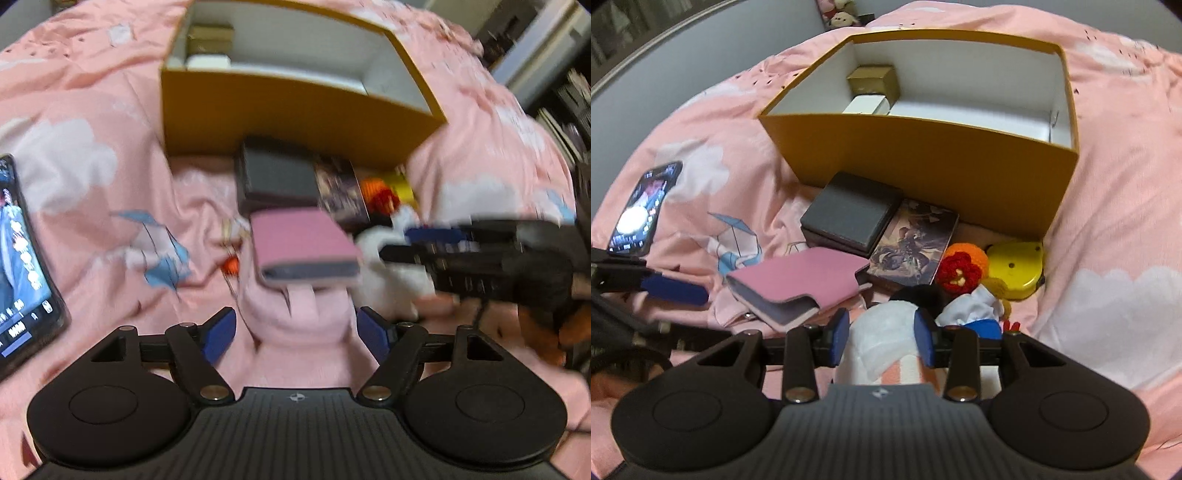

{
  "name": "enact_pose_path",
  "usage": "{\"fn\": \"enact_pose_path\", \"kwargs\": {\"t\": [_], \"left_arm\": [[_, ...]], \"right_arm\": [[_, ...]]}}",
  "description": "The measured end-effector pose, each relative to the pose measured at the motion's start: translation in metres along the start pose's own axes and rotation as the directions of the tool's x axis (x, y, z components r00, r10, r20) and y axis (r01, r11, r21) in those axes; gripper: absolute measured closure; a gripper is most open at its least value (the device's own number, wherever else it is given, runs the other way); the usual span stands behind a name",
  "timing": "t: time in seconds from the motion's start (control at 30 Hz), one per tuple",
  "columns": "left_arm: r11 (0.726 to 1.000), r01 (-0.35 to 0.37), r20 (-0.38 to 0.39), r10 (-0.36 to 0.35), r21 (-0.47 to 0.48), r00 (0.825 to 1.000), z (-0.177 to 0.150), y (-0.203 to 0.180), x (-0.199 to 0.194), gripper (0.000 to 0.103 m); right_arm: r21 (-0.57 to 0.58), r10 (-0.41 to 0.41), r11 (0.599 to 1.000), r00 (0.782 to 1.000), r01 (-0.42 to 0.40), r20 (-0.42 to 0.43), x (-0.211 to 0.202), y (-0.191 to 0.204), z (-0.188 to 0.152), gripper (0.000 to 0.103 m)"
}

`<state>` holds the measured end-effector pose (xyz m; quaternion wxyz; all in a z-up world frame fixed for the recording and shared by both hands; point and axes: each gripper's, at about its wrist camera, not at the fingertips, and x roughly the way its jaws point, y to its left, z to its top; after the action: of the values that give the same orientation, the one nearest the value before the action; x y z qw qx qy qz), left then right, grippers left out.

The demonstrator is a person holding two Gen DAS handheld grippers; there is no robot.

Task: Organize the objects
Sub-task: 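Grasp the pink card wallet with the left gripper, then grasp the pink backpack with the right gripper while the left gripper lifts the wallet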

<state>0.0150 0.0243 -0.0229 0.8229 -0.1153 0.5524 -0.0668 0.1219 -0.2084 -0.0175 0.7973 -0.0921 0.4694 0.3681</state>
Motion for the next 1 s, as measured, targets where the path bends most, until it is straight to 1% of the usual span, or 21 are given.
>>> {"fn": "enact_pose_path", "kwargs": {"t": [0.07, 0.13, 0.2, 0.27, 0.33, 0.43, 0.57, 0.7, 0.83, 0.93, 1.0], "left_arm": [[0.999, -0.025, -0.01, 0.025, 0.03, 1.0, -0.004, -0.003, 0.006, 0.016], [0.998, -0.033, -0.005, 0.033, 0.06, 0.999, -0.005, -0.008, 0.009, 0.018], [0.997, -0.031, -0.004, 0.031, 0.072, 1.0, -0.004, -0.01, 0.012, 0.025], [0.996, -0.025, 0.02, 0.023, 0.082, 1.0, -0.003, -0.012, 0.01, 0.028], [0.997, -0.019, 0.069, 0.014, 0.077, 0.998, -0.002, -0.013, 0.005, 0.03], [0.998, -0.01, 0.145, 0.002, 0.055, 0.989, 0.006, -0.011, -0.002, 0.031], [0.999, -0.008, 0.213, -0.002, 0.047, 0.977, 0.022, -0.011, -0.002, 0.032], [1.0, 0.009, 0.257, -0.016, 0.027, 0.966, 0.035, -0.006, 0.001, 0.032], [1.0, 0.029, 0.292, -0.027, -0.004, 0.956, 0.044, 0.001, 0.003, 0.032], [1.0, 0.025, 0.315, -0.02, -0.01, 0.949, 0.05, 0.003, 0.005, 0.033], [1.0, 0.015, 0.318, -0.011, -0.01, 0.948, 0.052, 0.003, 0.006, 0.034]], "right_arm": [[-0.007, -0.004, 1.0, 1.0, 0.004, 0.0, 0.0, 0.0, 0.0, 0.061], [-0.01, -0.006, 1.0, 1.0, 0.006, -0.001, -0.001, 0.001, 0.0, 0.061], [-0.021, -0.013, 1.0, 1.0, 0.013, 0.0, -0.001, 0.002, 0.001, 0.061], [-0.033, -0.017, 0.999, 1.0, 0.017, 0.005, -0.002, 0.004, 0.001, 0.062], [-0.047, -0.023, 0.999, 1.0, 0.024, 0.016, -0.004, 0.005, 0.001, 0.062], [-0.061, -0.032, 0.998, 0.999, 0.034, 0.027, -0.005, 0.007, 0.002, 0.062], [-0.088, -0.026, 0.996, 0.999, 0.029, 0.039, -0.006, 0.01, 0.005, 0.065], [-0.122, -0.01, 0.992, 0.999, 0.016, 0.054, -0.005, 0.015, 0.008, 0.065], [-0.157, 0.023, 0.988, 0.998, -0.013, 0.059, -0.001, 0.02, 0.012, 0.066], [-0.201, 0.041, 0.979, 0.996, -0.025, 0.074, 0.004, 0.029, 0.018, 0.068], [-0.229, 0.04, 0.973, 0.995, -0.019, 0.086, 0.008, 0.033, 0.022, 0.069]]}}
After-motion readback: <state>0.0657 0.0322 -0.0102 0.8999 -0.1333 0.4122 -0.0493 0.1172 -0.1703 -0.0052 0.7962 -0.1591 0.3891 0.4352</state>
